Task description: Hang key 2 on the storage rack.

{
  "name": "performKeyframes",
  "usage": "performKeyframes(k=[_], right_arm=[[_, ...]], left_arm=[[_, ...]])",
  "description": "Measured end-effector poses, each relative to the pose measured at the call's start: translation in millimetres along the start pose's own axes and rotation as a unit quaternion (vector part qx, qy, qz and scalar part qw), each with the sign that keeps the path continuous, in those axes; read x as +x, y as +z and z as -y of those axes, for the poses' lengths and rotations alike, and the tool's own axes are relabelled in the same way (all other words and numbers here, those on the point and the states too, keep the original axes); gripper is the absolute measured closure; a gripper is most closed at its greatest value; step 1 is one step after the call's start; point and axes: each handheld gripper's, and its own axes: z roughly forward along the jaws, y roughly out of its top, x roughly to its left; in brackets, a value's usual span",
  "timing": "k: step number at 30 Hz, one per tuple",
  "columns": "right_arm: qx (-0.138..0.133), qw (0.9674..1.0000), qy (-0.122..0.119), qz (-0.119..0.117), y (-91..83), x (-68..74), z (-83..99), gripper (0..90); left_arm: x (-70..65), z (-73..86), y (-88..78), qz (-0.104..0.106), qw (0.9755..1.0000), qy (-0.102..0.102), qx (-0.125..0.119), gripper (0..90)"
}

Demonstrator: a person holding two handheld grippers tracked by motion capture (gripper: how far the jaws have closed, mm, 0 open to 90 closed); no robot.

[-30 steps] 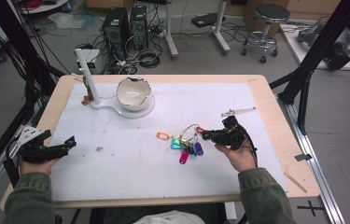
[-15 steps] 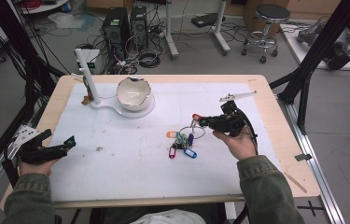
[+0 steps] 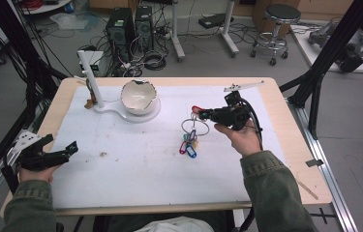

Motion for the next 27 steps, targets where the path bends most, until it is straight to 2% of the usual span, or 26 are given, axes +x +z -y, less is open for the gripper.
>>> performKeyframes(k=[5, 10, 15, 27], right_arm=[[-0.005, 0.9999, -0.009, -0.010, 1.8, 7.7, -14.4, 85.3], [-0.010, 0.9996, -0.006, -0.024, 5.6, 14.4, -26.8, 85.3], [-0.013, 0.9992, -0.012, -0.035, 11.5, 21.1, -38.6, 85.3], [-0.023, 0.9985, -0.021, -0.045, 21.5, 31.7, -63.4, 85.2]], left_arm=[[0.3, 0.4, -0.7, 0.001, 1.0000, 0.001, 0.000, 1.7], [0.1, 0.9, -1.0, 0.003, 1.0000, 0.000, -0.001, 1.7], [0.5, 1.2, -1.5, 0.004, 1.0000, 0.000, -0.002, 1.7], [2.6, 1.5, -3.5, 0.004, 1.0000, -0.001, -0.004, 1.7]])
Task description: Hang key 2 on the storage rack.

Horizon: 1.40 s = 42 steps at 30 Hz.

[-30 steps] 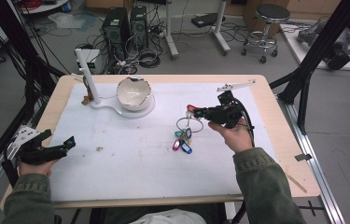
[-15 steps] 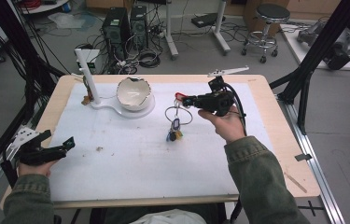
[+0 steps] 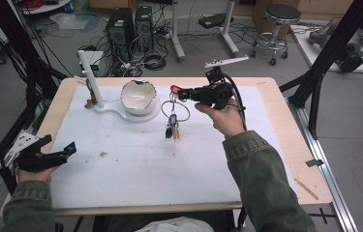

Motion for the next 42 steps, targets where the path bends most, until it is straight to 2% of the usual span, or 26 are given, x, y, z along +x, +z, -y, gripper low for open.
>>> performKeyframes(k=[7, 18, 29, 34, 42], right_arm=[[0.002, 1.0000, -0.001, -0.006, 9.8, 5.8, -13.7, 85.2], [0.004, 0.9997, -0.026, 0.001, 33.8, 23.4, -38.2, 85.2], [-0.031, 0.9983, -0.036, 0.034, 57.8, 49.0, -54.0, 85.2], [-0.037, 0.9977, -0.042, 0.038, 70.8, 60.0, -59.4, 85.2], [-0.054, 0.9972, -0.033, 0.040, 93.9, 73.3, -62.8, 85.2]], left_arm=[[-0.1, -0.4, 0.0, 0.000, 1.0000, 0.000, -0.003, 1.7], [0.6, -0.5, 0.1, 0.003, 1.0000, 0.000, -0.004, 1.7], [1.5, -0.6, -1.1, 0.002, 0.9999, -0.003, -0.011, 1.7], [1.7, -0.7, -1.4, 0.002, 0.9999, -0.004, -0.013, 1.7], [2.9, -0.8, -2.5, 0.002, 0.9999, -0.004, -0.015, 1.7]])
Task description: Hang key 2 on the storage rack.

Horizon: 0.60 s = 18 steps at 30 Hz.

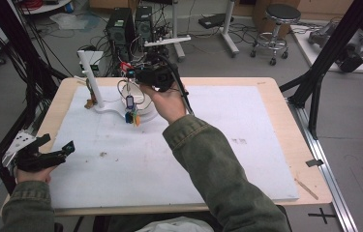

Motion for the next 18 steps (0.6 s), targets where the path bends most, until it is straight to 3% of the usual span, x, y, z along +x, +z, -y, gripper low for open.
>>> performKeyframes(k=[10, 18], right_arm=[[0.006, 1.0000, 0.006, -0.002, 26.7, 13.2, -5.9, 85.2], [0.012, 0.9999, 0.006, -0.002, 45.9, 14.2, -11.4, 85.1]], left_arm=[[0.9, 0.2, 0.6, 0.000, 1.0000, -0.003, -0.002, 1.7], [1.4, 0.6, 1.5, 0.002, 1.0000, 0.000, 0.000, 1.7]])
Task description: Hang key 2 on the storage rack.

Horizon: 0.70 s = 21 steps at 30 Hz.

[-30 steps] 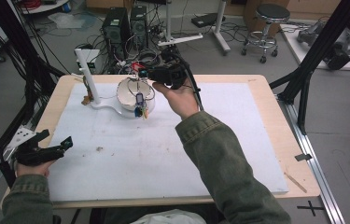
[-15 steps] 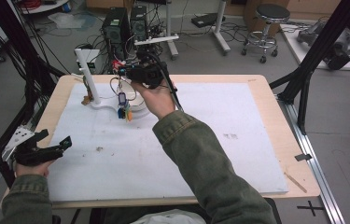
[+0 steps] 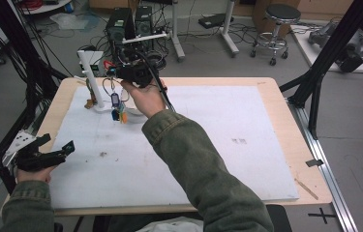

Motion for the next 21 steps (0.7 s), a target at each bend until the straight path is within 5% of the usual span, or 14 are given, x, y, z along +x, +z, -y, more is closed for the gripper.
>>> performKeyframes(k=[21], right_arm=[[0.008, 0.9998, 0.003, -0.019, 43.3, 6.1, -27.0, 85.1]], left_arm=[[2.3, 0.3, 2.2, 0.003, 1.0000, -0.004, -0.002, 1.7]])
